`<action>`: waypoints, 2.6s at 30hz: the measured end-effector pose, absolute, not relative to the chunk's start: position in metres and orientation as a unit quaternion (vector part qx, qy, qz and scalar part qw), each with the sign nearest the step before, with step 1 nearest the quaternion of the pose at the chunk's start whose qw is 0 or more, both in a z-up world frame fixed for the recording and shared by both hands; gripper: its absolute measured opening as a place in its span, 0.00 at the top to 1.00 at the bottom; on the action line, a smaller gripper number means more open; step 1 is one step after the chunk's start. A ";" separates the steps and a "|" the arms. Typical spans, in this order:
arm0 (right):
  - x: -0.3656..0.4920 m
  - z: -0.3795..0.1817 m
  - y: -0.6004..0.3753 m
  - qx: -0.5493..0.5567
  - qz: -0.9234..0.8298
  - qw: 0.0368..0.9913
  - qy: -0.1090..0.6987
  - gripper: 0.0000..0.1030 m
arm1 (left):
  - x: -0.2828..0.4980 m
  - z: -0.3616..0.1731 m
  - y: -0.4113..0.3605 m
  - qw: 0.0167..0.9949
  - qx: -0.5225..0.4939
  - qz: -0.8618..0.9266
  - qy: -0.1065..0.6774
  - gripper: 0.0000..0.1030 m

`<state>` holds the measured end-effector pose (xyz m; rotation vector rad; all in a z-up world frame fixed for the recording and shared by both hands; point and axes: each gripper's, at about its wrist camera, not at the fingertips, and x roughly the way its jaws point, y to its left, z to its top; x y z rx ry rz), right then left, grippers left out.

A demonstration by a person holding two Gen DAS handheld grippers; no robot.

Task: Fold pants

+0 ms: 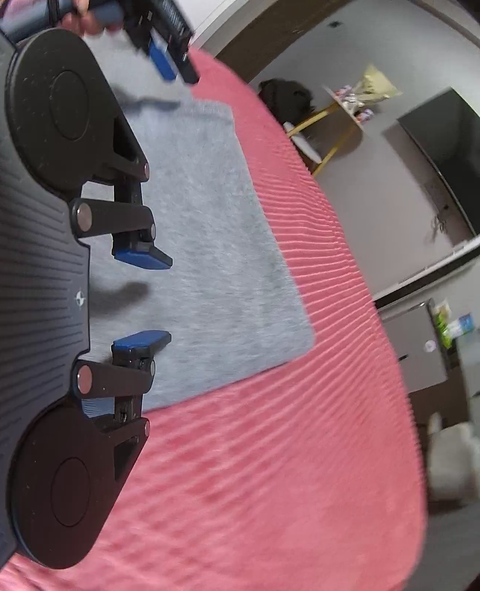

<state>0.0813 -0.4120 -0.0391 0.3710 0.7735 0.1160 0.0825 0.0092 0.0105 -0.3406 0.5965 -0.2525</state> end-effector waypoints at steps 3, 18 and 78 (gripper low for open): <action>0.103 -0.036 -0.407 0.150 0.050 0.917 0.366 0.65 | 0.086 0.000 -0.021 0.932 -0.113 -0.145 0.314 0.30; 0.050 -0.049 -0.380 0.064 0.073 0.893 0.439 0.53 | 0.087 -0.020 -0.043 0.927 -0.051 -0.116 0.354 0.25; 0.061 -0.075 -0.359 0.086 0.062 0.899 0.425 0.04 | -0.015 -0.032 0.277 0.821 -0.479 0.153 0.269 0.20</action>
